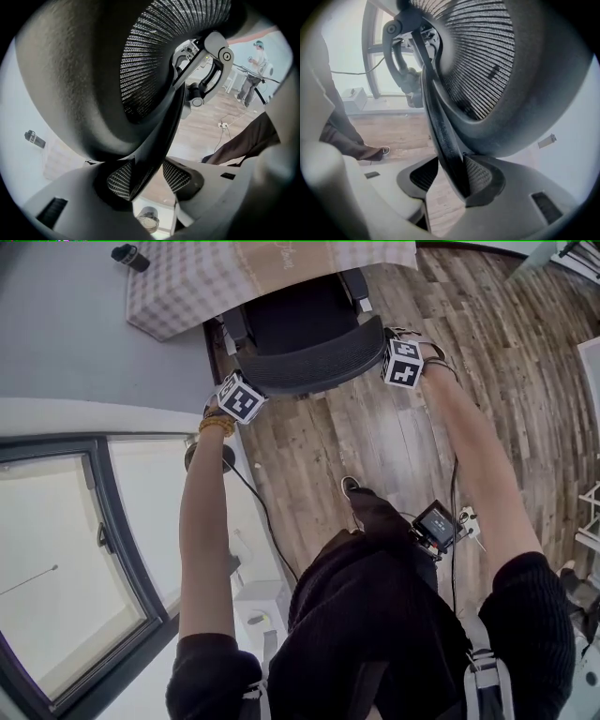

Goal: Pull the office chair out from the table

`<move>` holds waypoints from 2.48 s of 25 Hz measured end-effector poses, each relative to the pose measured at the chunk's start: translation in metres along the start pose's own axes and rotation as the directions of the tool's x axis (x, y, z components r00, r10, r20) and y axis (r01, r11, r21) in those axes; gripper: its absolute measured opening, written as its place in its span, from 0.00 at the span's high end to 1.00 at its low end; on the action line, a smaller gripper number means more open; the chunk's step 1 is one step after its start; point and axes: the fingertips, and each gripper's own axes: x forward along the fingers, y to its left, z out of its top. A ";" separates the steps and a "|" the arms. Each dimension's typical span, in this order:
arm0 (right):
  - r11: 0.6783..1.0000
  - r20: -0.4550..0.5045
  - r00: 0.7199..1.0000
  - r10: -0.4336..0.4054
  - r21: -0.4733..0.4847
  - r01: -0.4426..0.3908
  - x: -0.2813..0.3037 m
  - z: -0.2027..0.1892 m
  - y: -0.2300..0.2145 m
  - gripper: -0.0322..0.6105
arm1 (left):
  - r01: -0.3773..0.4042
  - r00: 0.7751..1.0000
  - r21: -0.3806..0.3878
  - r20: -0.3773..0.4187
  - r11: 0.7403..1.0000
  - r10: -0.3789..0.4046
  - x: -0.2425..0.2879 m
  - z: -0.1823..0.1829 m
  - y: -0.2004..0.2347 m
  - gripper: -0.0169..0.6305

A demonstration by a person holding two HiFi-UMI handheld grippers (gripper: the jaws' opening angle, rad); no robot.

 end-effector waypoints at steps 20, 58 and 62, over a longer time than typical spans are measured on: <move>1.000 -0.021 0.999 -0.028 0.005 0.028 -0.046 -0.020 0.087 0.67 | -0.034 0.999 0.017 0.020 0.999 0.034 -0.029 -0.031 -0.089 0.68; 0.999 -0.070 0.997 -0.041 0.033 0.043 -0.168 -0.029 0.333 0.66 | -0.069 0.991 0.080 0.120 0.994 0.059 -0.114 -0.134 -0.311 0.67; 0.998 -0.060 0.997 -0.047 0.031 0.049 -0.177 -0.030 0.345 0.66 | -0.068 0.991 0.087 0.122 0.994 0.057 -0.121 -0.137 -0.323 0.67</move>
